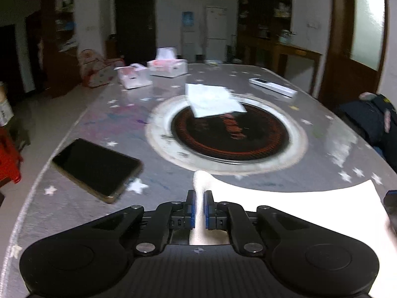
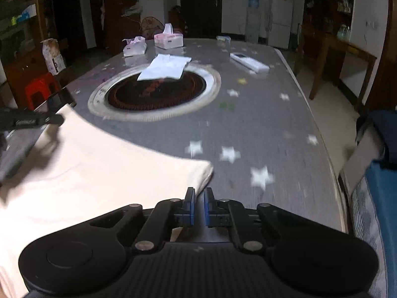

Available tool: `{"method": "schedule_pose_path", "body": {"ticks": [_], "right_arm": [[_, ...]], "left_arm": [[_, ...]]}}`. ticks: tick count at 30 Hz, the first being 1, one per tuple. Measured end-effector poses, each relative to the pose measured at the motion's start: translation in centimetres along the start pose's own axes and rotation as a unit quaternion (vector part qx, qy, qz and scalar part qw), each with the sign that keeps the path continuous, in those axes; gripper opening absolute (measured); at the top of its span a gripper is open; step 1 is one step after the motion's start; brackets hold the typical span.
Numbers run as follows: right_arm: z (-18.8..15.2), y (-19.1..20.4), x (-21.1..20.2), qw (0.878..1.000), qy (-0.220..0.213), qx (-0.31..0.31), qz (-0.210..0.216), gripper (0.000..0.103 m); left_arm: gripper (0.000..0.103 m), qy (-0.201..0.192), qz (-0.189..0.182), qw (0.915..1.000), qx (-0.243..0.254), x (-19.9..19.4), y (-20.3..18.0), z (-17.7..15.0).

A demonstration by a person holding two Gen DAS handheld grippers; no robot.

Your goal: Fold clothes

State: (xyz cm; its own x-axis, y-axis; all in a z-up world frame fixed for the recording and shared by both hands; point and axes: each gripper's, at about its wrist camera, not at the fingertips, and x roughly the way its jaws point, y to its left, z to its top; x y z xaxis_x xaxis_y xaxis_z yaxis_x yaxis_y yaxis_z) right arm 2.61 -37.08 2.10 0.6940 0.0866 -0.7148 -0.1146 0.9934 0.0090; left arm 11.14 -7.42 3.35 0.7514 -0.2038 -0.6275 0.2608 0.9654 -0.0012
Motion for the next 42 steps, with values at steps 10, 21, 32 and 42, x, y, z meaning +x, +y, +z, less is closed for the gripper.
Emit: {"method": "schedule_pose_path", "body": {"ticks": [10, 21, 32, 42], "right_arm": [[1.6, 4.1, -0.6, 0.997, -0.011, -0.071, 0.039, 0.030], [-2.6, 11.3, -3.0, 0.982, 0.003, -0.148, 0.116, 0.047], [-5.6, 9.9, -3.6, 0.986, 0.005, -0.124, 0.109, 0.056], [-7.9, 9.8, -7.1, 0.986, -0.015, -0.145, 0.083, 0.059]], "left_arm": [[0.019, 0.023, 0.026, 0.9992, -0.020, 0.7, 2.4, -0.8], [0.011, 0.026, -0.054, 0.9972, 0.045, -3.2, -0.2, -3.7], [0.010, -0.010, 0.026, 0.9935, 0.111, -0.6, 0.0, -4.4], [0.014, -0.020, 0.040, 0.9921, 0.118, -1.5, -0.8, -4.3]]}}
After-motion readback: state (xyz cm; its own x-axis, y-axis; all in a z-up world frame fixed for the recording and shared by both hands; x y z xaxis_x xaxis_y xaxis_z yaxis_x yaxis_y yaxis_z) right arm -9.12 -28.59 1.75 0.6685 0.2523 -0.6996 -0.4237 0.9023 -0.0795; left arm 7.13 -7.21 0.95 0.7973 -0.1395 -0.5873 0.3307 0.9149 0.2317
